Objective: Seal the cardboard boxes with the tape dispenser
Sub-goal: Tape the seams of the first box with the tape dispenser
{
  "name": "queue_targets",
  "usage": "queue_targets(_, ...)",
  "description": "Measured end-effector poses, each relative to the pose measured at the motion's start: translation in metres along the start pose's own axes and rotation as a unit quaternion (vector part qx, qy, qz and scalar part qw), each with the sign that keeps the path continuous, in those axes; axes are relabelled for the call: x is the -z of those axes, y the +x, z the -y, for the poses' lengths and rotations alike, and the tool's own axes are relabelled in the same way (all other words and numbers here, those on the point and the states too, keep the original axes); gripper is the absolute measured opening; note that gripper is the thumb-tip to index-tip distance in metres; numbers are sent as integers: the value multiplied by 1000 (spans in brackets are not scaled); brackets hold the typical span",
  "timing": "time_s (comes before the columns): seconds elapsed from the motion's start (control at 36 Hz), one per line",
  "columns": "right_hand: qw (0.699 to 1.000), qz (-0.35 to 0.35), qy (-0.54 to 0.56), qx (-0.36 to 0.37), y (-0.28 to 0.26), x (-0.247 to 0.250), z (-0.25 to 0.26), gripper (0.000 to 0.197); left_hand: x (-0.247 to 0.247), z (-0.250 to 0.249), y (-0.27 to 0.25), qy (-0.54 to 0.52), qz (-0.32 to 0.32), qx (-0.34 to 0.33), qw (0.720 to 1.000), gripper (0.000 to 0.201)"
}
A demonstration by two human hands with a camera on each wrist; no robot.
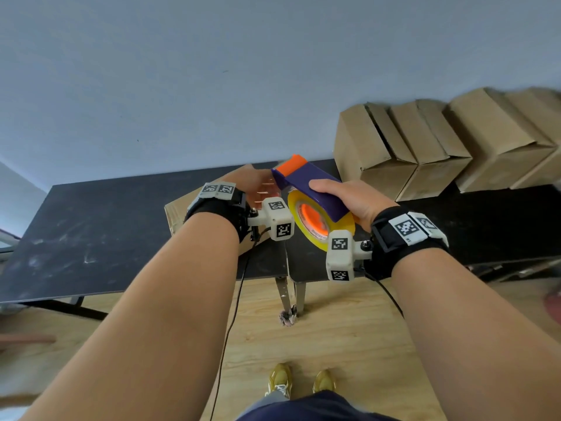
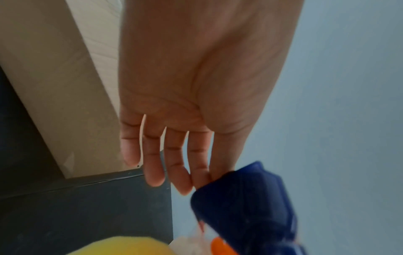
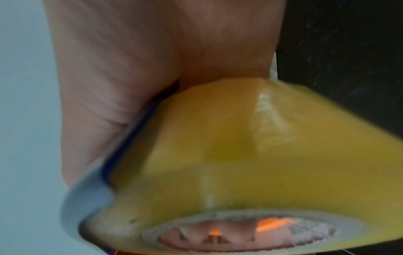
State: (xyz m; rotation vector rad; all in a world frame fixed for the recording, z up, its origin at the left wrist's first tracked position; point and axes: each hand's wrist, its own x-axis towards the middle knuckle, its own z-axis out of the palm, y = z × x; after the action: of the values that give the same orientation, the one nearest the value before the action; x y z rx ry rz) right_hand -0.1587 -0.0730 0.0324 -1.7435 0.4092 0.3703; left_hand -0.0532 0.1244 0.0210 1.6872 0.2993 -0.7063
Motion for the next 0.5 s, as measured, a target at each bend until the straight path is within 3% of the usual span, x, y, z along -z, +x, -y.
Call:
queue_targets(0.14,1000,14,-3,-5,-1,4,-1,54,-1,0,-2,16,1,2,1000,13)
queue_targets(0.25,998,46,9,-33,-2,2,-3,67,0,-5,-1,123,17,27,992,17)
queue_targets(0.28,998,52,7,-40,-3,2,-4,72,1,-5,2,183,19,34,982,24)
queue_targets(0.36,997,61,-8,-53,-1,2,-7,86,-2,-10,5,267,4,0,964,14)
queue_targets(0.5,995,68,-43,-66,-1,3,-10,90,-10,-15,5,414,-22,-31,909,22)
